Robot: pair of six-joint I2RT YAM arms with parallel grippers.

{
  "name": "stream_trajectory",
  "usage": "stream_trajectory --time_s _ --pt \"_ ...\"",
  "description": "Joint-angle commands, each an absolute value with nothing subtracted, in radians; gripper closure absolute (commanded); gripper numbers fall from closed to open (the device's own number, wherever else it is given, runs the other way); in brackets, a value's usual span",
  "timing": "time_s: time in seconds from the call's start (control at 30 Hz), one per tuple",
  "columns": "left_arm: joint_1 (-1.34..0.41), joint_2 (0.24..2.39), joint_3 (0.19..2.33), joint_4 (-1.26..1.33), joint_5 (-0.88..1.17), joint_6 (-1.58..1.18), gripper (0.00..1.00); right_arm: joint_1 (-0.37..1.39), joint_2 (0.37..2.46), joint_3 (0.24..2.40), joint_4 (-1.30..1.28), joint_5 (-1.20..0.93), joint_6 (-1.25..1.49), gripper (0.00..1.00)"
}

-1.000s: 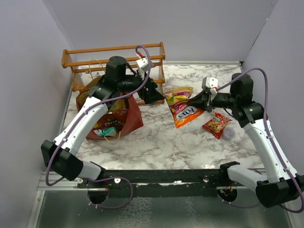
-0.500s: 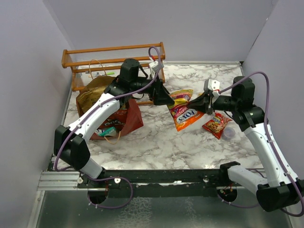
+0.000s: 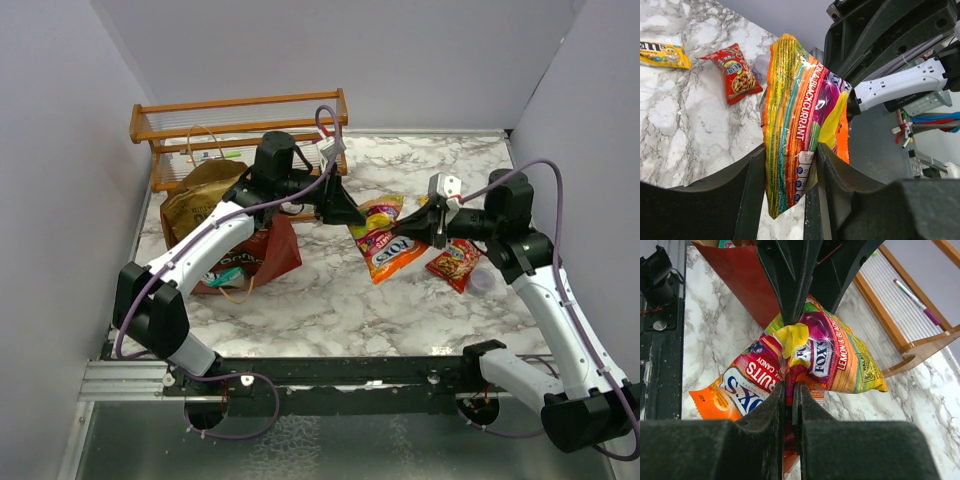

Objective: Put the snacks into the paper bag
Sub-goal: Place the snack in the paper bag.

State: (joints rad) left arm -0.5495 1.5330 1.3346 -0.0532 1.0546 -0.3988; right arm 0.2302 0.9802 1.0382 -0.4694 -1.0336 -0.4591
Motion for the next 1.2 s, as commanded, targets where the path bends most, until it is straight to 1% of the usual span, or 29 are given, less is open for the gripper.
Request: stream_trajectory --time_s 0.0,0.1,0.2,0.3,0.37,0.5,0.57,0.7,0.73,0.8,0.9,1.17 --pt "-0.554 1.482 1.319 -0.005 1.114 -0.411 0.62 0.238 0.959 1.031 -0.397 -1.027 -0.431 0.99" --pt "-0.554 1.476 1.316 -0.005 1.114 -0.407 0.67 0.238 0.959 1.027 -0.395 -1.026 -0.428 0.99" --pt "-0.554 1.468 1.317 -0.005 1.117 -0.404 0.76 0.238 0.958 1.018 -0.391 -1.018 -0.423 0.99" --pt "-0.554 1.455 1.316 -0.007 1.119 -0.39 0.9 0.238 0.953 1.004 -0.392 -1.001 -0.421 0.99" --pt "-0.555 1.443 1.318 -0.018 1.116 -0.364 1.0 0.238 0.943 0.991 -0.39 -0.988 -0.423 0.97" --pt "-0.552 1.415 1.323 -0.057 1.095 -0.301 1.0 0.238 0.929 0.964 -0.379 -0.979 -0.411 0.85" --pt "-0.551 1.399 1.329 -0.076 1.091 -0.273 1.0 0.238 0.922 0.955 -0.378 -0.975 -0.408 0.76" --pt "-0.537 1.365 1.344 -0.117 1.08 -0.22 1.0 0.238 0.904 0.943 -0.38 -0.944 -0.409 0.47" --pt "-0.53 1.356 1.348 -0.132 1.077 -0.205 1.0 0.238 0.897 0.941 -0.38 -0.933 -0.41 0.41" --pt "-0.515 1.339 1.349 -0.16 1.065 -0.176 1.0 0.236 0.885 0.936 -0.384 -0.914 -0.414 0.33" --pt "-0.492 1.313 1.373 -0.198 1.045 -0.131 1.0 0.227 0.866 0.931 -0.386 -0.901 -0.416 0.25" --pt "-0.417 1.246 1.451 -0.356 0.937 0.017 1.0 0.184 0.835 0.92 -0.369 -0.868 -0.386 0.14"
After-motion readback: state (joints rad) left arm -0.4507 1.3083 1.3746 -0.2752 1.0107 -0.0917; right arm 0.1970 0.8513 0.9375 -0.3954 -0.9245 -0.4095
